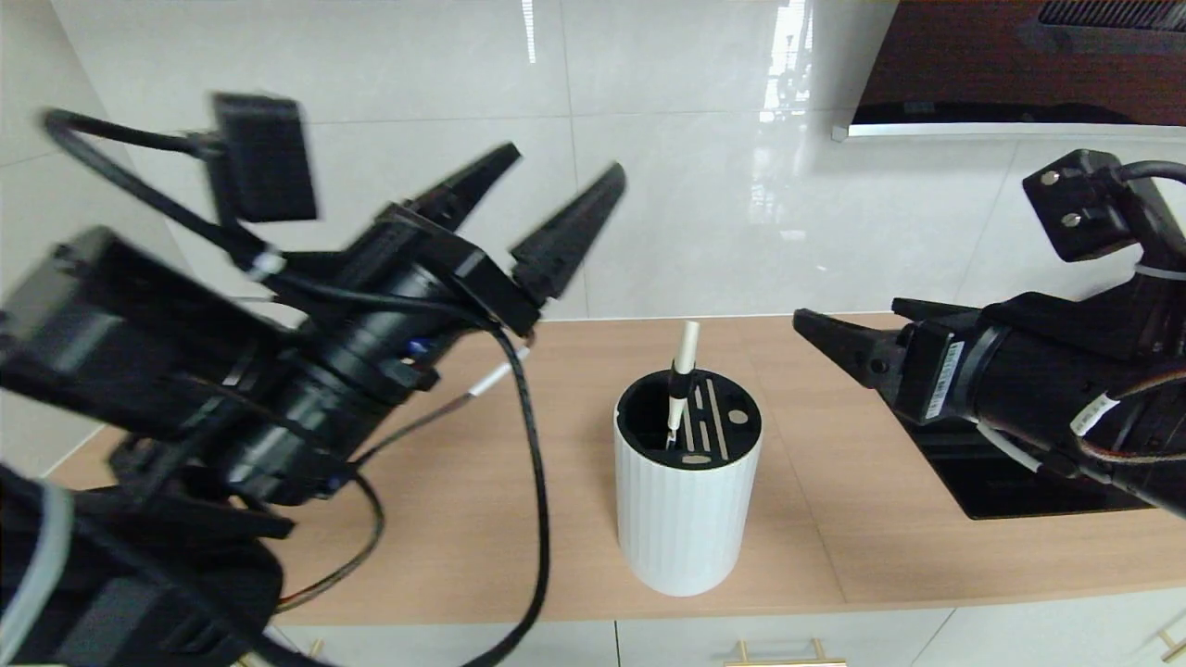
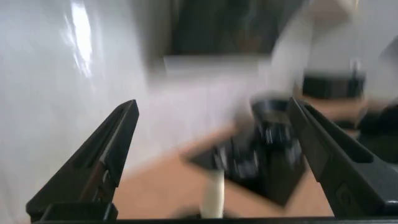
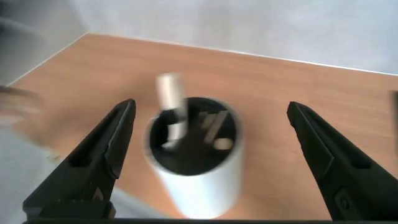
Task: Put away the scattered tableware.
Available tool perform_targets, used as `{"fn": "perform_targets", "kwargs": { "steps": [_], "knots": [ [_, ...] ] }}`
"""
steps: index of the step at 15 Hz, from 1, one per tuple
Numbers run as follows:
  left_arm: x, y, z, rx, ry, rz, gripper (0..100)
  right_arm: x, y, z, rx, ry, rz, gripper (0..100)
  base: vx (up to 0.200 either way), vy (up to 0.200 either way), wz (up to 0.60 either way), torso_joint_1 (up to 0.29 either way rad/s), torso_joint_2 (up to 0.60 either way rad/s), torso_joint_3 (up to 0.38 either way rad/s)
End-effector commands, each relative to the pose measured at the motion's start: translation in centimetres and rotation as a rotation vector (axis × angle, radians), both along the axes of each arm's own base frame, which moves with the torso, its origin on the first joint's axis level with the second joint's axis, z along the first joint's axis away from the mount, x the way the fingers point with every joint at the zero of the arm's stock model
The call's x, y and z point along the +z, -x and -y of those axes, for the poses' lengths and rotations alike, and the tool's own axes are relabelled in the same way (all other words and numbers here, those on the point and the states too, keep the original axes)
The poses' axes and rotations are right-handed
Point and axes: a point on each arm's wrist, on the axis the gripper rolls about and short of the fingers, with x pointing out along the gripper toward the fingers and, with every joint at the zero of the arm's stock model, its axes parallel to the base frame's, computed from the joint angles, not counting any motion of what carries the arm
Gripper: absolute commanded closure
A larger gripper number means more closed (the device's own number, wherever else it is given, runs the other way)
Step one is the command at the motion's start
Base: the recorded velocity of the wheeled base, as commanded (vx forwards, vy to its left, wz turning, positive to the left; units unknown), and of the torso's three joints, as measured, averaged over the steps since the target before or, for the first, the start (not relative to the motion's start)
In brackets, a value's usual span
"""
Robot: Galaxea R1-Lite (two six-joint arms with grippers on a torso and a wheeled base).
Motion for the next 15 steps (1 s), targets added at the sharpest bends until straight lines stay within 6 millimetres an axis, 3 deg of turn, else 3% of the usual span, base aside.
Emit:
{"fn": "perform_targets", "kwargs": {
  "steps": [1, 2, 5, 8, 10, 11, 13, 15],
  "knots": [
    [3.9, 7.3, -7.6, 0.11, 0.085, 0.103, 0, 0.4, 1.8, 4.8, -0.126, -0.034, 0.045, 0, 0.0, 0.0, 0.0, 0.0, 0.0, 0.0],
    [3.4, 9.0, -8.8, 0.125, 0.074, 0.074, 0, 0.0, 2.9, 6.3, -0.162, -0.041, 0.054, 0, 0.0, 0.0, 0.0, 0.0, 0.0, 0.0],
    [1.1, 16.5, -13.2, 0.19, 0.034, -0.049, 0, -3.0, 7.7, 11.9, -0.34, -0.068, 0.083, 0, 0.0, 0.0, 0.0, 0.0, 0.0, 0.0],
    [-0.9, 23.5, -15.9, 0.255, 0.019, -0.143, 0, -2.9, 11.8, 14.0, -0.435, -0.104, 0.194, 0, 0.0, 0.0, 0.0, 0.0, 0.0, 0.0],
    [-2.6, 25.8, -16.5, 0.32, 0.011, -0.168, 0, -3.4, 14.1, 14.4, -0.436, -0.062, 0.218, 0, 0.0, 0.0, 0.0, 0.0, 0.0, 0.0],
    [-3.8, 27.5, -16.7, 0.358, 0.017, -0.157, 0, -4.1, 16.5, 14.7, -0.383, 0.003, 0.251, 0, 0.0, 0.0, 0.0, 0.0, 0.0, 0.0],
    [-5.5, 29.1, -16.7, 0.399, 0.016, -0.148, 0, -5.6, 19.5, 14.9, -0.259, 0.051, 0.279, 0, 0.0, 0.0, 0.0, 0.0, 0.0, 0.0],
    [-5.1, 29.1, -16.8, 0.461, 0.077, -0.108, 0, -7.1, 21.7, 15.1, -0.223, 0.074, 0.303, 0, 0.0, 0.0, 0.0, 0.0, 0.0, 0.0]
  ]
}}
